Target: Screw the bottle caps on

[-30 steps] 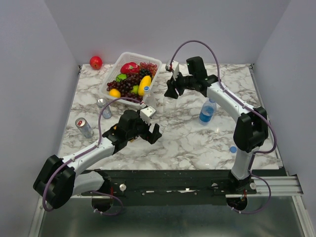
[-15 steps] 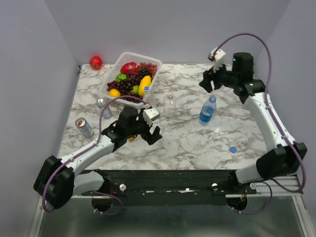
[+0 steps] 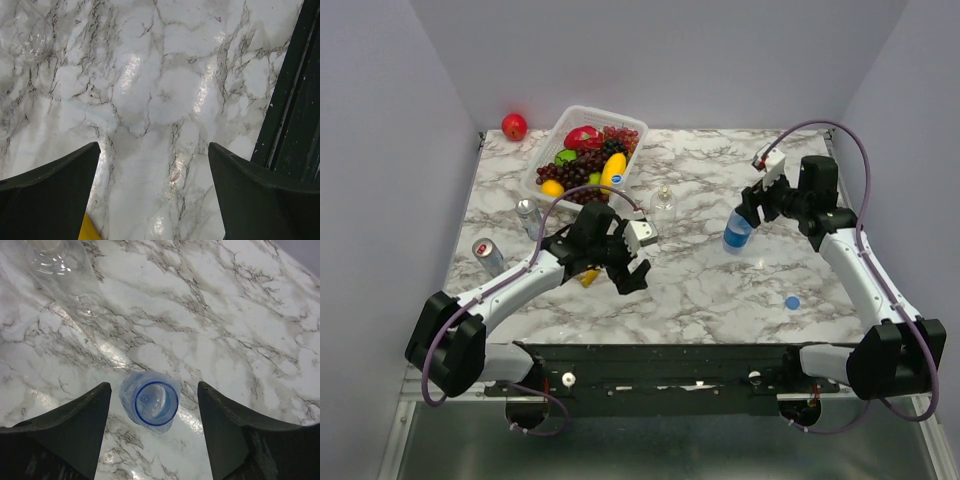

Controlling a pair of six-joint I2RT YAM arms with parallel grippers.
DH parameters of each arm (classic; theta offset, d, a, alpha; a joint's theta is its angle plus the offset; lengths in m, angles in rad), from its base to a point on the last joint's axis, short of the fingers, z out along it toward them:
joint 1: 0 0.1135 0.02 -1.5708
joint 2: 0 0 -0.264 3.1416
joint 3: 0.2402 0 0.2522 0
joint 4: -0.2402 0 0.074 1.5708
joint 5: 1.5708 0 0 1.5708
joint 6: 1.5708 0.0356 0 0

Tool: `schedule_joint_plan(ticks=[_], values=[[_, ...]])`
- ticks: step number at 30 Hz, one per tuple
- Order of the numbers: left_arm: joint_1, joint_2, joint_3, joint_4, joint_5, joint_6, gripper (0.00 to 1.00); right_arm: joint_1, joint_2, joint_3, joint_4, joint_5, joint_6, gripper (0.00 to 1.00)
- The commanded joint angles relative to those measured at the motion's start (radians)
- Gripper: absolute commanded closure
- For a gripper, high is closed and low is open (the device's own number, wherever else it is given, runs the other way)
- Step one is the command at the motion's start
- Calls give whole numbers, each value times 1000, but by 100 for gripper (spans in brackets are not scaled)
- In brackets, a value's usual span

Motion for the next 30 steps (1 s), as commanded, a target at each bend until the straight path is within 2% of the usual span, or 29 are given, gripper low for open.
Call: schedule_joint_plan(ticks=[1,3,4,6,7,10,12,13,17,19,24,26,30], values=[[5,7,69,-107,39,54,1,-18,17,-51,123,-58,10,30],[5,15,99,-115,36,69,1,-18,19,-62,134,-109,-3,39],[5,19,110,-117,31,74,1,-18,13,-65,143,-126,-1,49],[4,24,135,-98,34,76,1,-18,-7,-73,143,-205,-12,60],[5,24,136,-83,39,68,1,-16,-36,-74,143,-230,-18,70],[4,7,138,15,59,7,1,-16,-101,-52,92,-308,0,83],[-2,-8,125,140,72,-61,1,-15,-128,6,13,-371,31,86],[-5,-19,121,185,79,-93,2,-15,-136,27,-84,-399,36,88],[-48,-50,89,404,89,-318,1,-15,-190,82,-223,-569,163,91],[-100,-62,72,451,76,-334,1,-5,-201,87,-269,-617,177,92],[-182,-21,76,478,30,-308,1,2,-236,38,-193,-707,247,92],[-205,31,116,468,72,-303,1,1,-234,50,-164,-733,290,92],[-238,81,170,425,83,-276,2,13,-251,21,9,-741,431,92]])
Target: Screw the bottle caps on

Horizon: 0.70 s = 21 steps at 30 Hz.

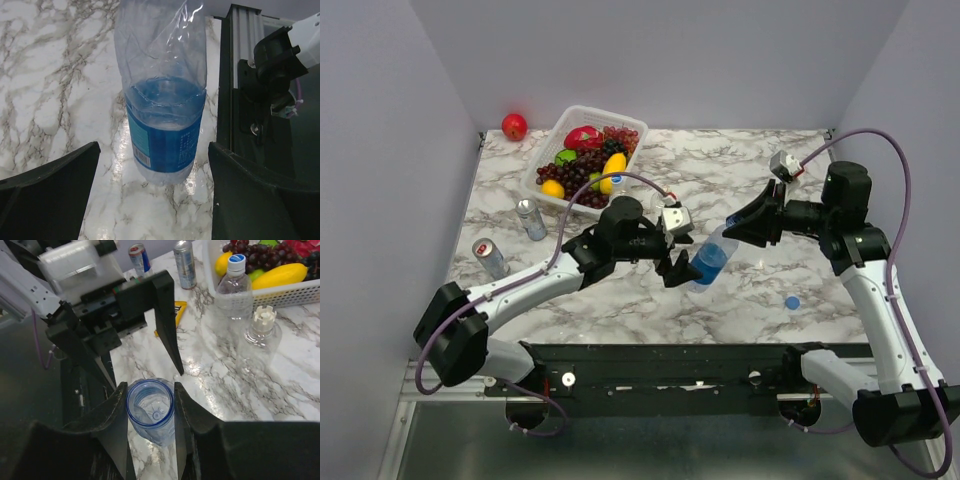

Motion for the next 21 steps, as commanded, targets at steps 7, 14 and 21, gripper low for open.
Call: schedule_joint_plan(ticks=[7,14,21], values=[[-27,156,89,64,77,-24,1,36,-6,-51,316,-48,273,92],[-13,199,119,83,171,5,14,47,-17,-82,336,-33,301,90],[39,185,57,161,229,-80,38,48,0,23,150,92,139,48]])
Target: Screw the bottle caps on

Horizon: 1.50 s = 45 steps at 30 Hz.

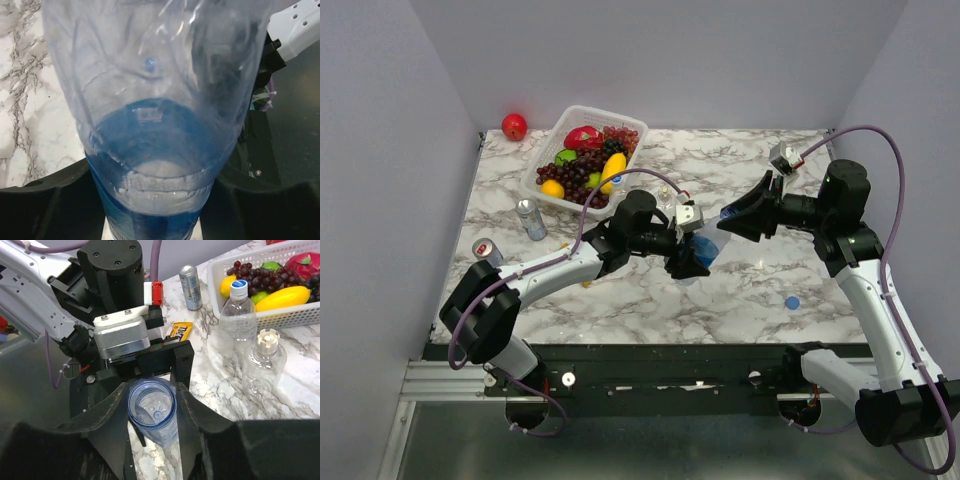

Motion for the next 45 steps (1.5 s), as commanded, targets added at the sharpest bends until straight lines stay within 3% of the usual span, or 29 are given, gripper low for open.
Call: schedule_joint_plan(ticks=[1,2,3,7,13,18,23,31,45], values=[[36,-31,-32,89,54,-37,42,9,4,114,-210,157,-147,44],[40,-42,-53,75,46,-15,44,7,4,132,-320,214,-227,38],[44,-53,-63,69,38,2,46,-14,2,150,-376,295,-278,37],[43,-123,-109,6,34,112,53,-118,-21,84,-609,385,-552,34],[44,-172,-138,-89,14,243,56,-375,7,-144,-740,475,-996,34],[43,-186,-159,-110,0,258,62,-445,45,-309,-715,602,-1278,32],[43,-203,-188,-77,-5,223,73,-445,14,-431,-633,679,-1401,29],[43,-208,-210,-57,-15,209,74,-445,99,-455,-530,779,-1400,30],[43,-200,-207,-54,-26,200,74,-445,142,-472,-539,823,-1429,36]])
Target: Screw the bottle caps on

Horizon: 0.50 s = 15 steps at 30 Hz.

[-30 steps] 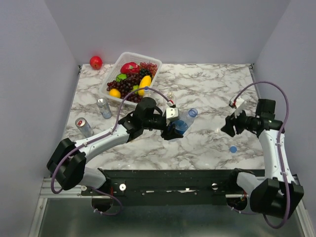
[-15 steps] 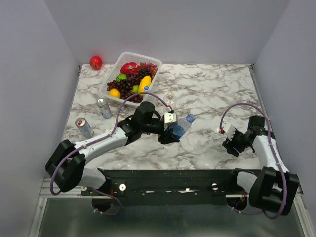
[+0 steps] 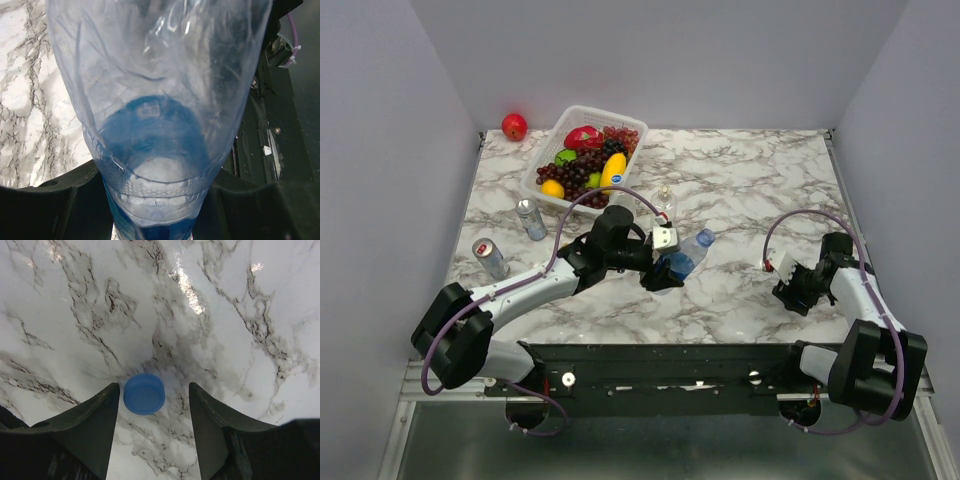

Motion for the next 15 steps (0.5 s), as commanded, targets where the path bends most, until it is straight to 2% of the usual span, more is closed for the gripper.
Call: schedule_joint_plan(ticks=[1,7,10,11,15], values=[[-2,-15,-4,22,-18,-9,74,-6,-7,-13,12,43,-22,36],[-2,-11,-2,28,-15,-10,75,-7,7,-10,10,49,-16,43],[-2,-11,-2,26,-15,-9,75,-7,21,-3,4,43,-11,53],[-2,-11,-2,25,-18,-6,75,-7,19,2,-8,40,-11,56],[-2,-12,-26,15,-13,46,75,-7,-45,115,-133,-51,-21,59]])
